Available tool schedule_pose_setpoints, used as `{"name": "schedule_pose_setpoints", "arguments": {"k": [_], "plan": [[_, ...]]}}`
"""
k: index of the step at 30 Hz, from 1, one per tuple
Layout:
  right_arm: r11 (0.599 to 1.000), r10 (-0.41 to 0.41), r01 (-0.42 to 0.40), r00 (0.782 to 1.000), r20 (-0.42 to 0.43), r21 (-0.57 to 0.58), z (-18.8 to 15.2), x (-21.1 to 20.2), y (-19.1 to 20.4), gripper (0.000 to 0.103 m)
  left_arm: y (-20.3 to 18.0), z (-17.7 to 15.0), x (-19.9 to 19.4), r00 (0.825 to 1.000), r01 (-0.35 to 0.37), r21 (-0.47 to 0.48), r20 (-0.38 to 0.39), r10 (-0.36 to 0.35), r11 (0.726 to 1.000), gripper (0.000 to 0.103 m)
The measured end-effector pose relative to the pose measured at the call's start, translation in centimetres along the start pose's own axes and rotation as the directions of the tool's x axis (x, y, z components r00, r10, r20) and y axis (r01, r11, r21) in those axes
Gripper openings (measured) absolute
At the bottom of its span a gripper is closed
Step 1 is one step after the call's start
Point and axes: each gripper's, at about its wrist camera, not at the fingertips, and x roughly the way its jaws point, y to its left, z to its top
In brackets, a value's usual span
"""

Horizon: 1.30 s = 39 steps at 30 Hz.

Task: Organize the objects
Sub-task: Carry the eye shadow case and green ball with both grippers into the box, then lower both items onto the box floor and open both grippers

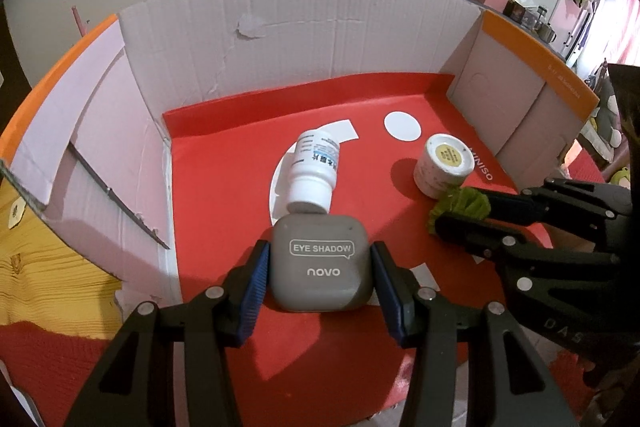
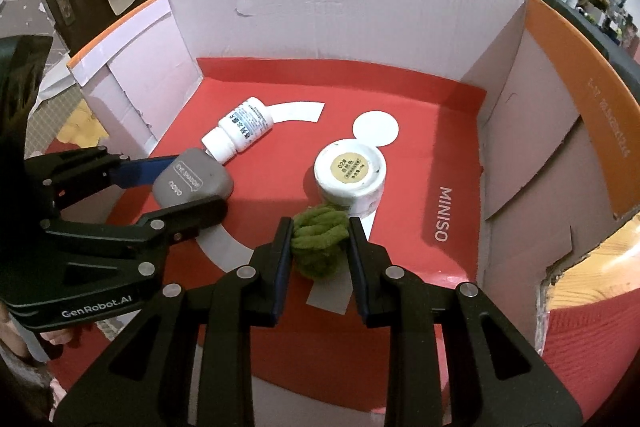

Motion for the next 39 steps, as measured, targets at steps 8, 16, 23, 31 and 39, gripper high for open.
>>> {"name": "schedule_pose_setpoints", "arguments": {"k": [8, 16, 23, 31, 39], "plan": [[1.0, 0.011, -0.011, 1.0, -0.004, 0.007, -0.1, 0.1, -0.2, 0.025, 0.0, 0.0, 0.0, 1.0, 0.0, 0.002, 0.0, 0.0, 1.0, 0.052], [1.0, 0.02, -0.02, 1.0, -0.005, 0.016, -0.3, -0.3, -0.3, 0.025, -0.2, 0.0, 0.1, 1.0, -0.009, 0.007, 0.0, 0.009, 1.0, 0.053], [1.0, 0.016, -0.016, 1.0, -0.006, 0.01, -0.4, -0.4, -0.2, 0.026, -0.2, 0.0, 0.1, 1.0, -0.008, 0.001, -0.001, 0.008, 1.0, 0.053], [1.0, 0.013, -0.013, 1.0, -0.005, 0.005, -0.5, -0.6, 0.0, 0.028, -0.4, -0.2, -0.7, 1.0, -0.006, 0.004, 0.016, 0.006, 1.0, 0.059], [1.0, 0.005, -0.005, 1.0, -0.002, 0.011, -0.5, -0.8, 0.2, 0.028, -0.7, -0.3, -1.5, 0.999, -0.026, 0.016, 0.035, 0.025, 1.0, 0.062]]}}
